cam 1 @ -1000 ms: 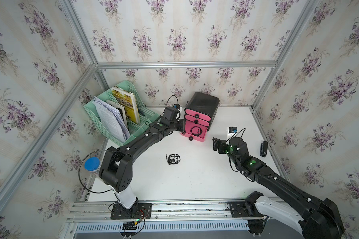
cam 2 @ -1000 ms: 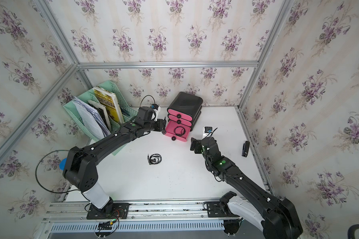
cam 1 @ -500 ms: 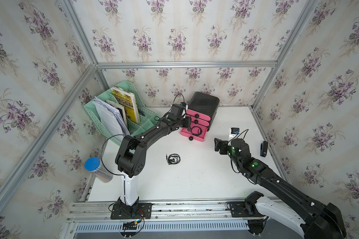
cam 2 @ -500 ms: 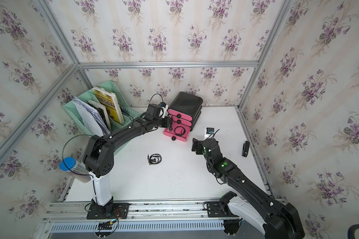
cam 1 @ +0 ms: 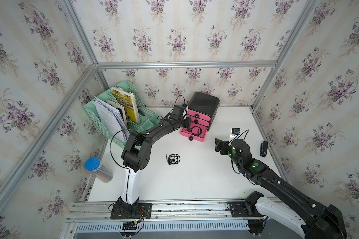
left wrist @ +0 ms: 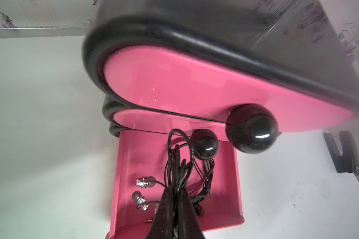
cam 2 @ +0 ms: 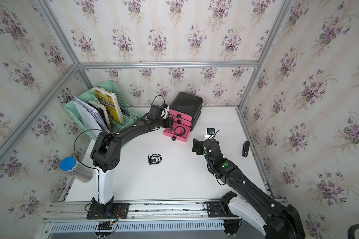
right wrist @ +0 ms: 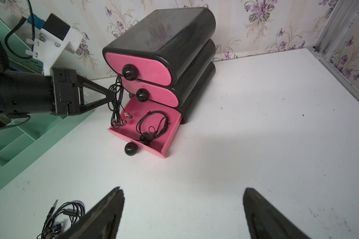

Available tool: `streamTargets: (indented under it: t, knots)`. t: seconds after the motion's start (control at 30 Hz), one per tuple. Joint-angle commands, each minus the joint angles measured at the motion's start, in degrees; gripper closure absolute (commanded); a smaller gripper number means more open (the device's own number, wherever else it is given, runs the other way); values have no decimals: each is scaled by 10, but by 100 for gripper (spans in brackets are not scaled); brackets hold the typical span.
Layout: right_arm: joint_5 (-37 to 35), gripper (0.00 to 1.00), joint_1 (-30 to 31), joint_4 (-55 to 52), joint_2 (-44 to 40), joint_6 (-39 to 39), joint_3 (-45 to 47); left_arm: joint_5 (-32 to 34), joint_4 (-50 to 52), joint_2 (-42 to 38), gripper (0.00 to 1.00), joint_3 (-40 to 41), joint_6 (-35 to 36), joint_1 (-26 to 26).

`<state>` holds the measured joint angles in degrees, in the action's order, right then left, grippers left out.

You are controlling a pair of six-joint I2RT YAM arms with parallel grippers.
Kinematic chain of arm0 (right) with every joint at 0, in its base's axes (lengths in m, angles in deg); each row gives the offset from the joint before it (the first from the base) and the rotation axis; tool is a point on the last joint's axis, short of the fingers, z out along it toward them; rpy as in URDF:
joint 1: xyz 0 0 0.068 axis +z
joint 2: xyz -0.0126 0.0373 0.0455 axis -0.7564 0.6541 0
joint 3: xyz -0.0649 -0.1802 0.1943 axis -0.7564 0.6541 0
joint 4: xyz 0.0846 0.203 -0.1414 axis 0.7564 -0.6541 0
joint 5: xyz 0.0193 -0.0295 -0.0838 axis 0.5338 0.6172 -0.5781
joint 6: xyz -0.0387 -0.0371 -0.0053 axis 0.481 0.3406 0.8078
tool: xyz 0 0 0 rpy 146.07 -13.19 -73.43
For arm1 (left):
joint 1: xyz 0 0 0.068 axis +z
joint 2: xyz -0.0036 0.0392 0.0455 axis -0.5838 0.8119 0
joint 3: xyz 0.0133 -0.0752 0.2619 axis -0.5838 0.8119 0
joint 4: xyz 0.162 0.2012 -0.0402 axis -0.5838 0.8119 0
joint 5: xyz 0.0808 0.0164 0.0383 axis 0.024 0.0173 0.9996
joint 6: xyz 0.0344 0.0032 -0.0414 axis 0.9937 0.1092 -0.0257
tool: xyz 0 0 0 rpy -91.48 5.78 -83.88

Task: Place the wired earphones into the drawer by color
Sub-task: Place the wired earphones in the drawer.

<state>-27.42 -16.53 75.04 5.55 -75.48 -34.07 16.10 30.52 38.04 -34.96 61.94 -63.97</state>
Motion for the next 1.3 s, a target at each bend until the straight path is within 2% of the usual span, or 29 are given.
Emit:
streamTargets:
  t: [0.0,0.67,1.27]
  knots:
    - [-12,6,0,3,0,3,1,9,-22,9,100,-6,14,1]
    - [-10,6,1,11,11,6,-3,40,-34,46,100,-11,19,2]
    - [-4,6,0,16,18,7,-9,20,-19,64,100,-11,6,2]
